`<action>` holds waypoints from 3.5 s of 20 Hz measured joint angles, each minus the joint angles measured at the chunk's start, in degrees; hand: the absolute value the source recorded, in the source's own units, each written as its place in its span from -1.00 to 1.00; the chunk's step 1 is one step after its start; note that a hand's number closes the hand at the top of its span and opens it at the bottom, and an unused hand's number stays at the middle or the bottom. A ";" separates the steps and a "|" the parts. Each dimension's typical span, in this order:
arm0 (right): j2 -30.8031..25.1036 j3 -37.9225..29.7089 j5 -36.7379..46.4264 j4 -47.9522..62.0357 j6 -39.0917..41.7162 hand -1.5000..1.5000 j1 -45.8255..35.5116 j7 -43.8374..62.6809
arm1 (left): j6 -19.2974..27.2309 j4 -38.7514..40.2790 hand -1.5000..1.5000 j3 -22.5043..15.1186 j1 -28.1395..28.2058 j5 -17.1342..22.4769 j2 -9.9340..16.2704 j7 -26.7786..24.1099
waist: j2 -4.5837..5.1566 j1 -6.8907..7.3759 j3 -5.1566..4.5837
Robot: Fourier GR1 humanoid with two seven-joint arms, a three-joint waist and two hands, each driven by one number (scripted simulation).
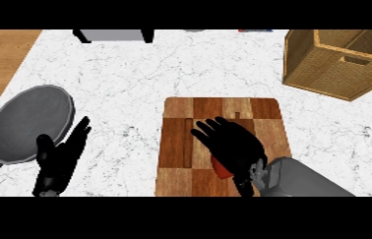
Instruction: Pick the bell pepper from the cutting board and place it in the basket
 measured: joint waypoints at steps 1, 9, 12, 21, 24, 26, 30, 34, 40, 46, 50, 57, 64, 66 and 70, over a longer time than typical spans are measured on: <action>-0.74 -0.73 -0.10 -0.09 0.72 -1.00 0.09 -0.56 | -0.33 -0.04 0.00 0.34 0.08 0.14 0.25 0.11 | 0.00 -0.04 0.00; 0.93 -0.89 4.74 3.48 -1.23 -1.00 2.58 -4.43 | -0.02 -0.15 0.00 0.55 0.08 -1.18 -1.00 0.41 | -0.01 -0.07 0.01; 0.99 -2.10 5.46 3.47 -0.83 -1.00 3.03 -5.72 | -0.08 0.04 0.00 0.71 -0.01 -1.71 -1.37 0.33 | -0.03 -0.12 0.02; 2.39 0.48 13.03 7.89 -5.25 1.00 3.42 -11.98 | -0.87 -0.54 0.00 1.30 0.44 -2.29 -1.81 0.43 | -0.02 0.13 -0.05; 2.02 0.83 15.80 9.05 -7.23 1.00 3.08 -14.78 | -0.95 -1.89 0.00 1.79 0.95 -2.23 -1.44 1.78 | -0.08 0.21 -0.15; 2.22 0.69 17.19 10.10 -8.19 1.00 2.77 -16.26 | -1.13 -0.88 0.00 1.96 0.58 -2.38 -1.84 1.37 | -0.12 0.15 -0.14; 2.77 0.21 19.54 11.09 -9.26 1.00 2.74 -18.18 | -1.25 -0.13 0.00 1.96 0.62 -3.07 -2.55 0.71 | -0.22 0.06 -0.08; 7.28 -5.76 20.08 15.79 -10.48 1.00 1.98 -9.43 | -2.00 -1.45 0.00 2.25 2.44 -2.74 -1.86 1.34 | 0.02 0.10 0.02; 15.49 -17.38 22.51 23.67 -18.29 1.00 -1.12 9.52 | -1.98 -2.26 0.00 2.21 3.14 -2.97 -1.96 1.37 | 0.42 0.29 -0.02; 21.86 -28.44 19.93 17.99 -35.39 1.00 -5.55 16.16 | -1.78 -2.68 0.00 2.49 3.52 -2.97 -1.92 2.25 | 0.27 -0.04 0.07; 22.65 -33.04 21.78 13.01 -42.60 1.00 -10.08 18.95 | -1.72 -2.68 0.00 2.61 3.80 -3.27 -1.94 2.28 | 0.04 -0.32 -0.01; 18.76 -42.20 24.13 8.84 -41.24 1.00 -20.00 25.24 | -2.41 -2.20 0.00 3.15 3.66 -3.19 -2.11 2.27 | -0.11 -0.42 0.06; 11.64 -50.68 23.01 10.30 -37.56 1.00 -27.16 26.96 | -2.16 -2.25 0.00 3.13 3.51 -4.27 -2.91 1.96 | -0.02 -0.10 0.01; 9.61 -52.88 22.26 12.33 -36.84 1.00 -28.98 26.70 | -2.58 -2.11 0.00 3.21 3.29 -4.27 -2.97 1.90 | 0.05 0.05 -0.02; 5.45 -56.73 20.14 17.58 -35.47 1.00 -32.00 25.14 | -3.20 -1.94 0.00 3.41 2.84 -4.34 -2.96 2.21 | 0.15 0.31 -0.02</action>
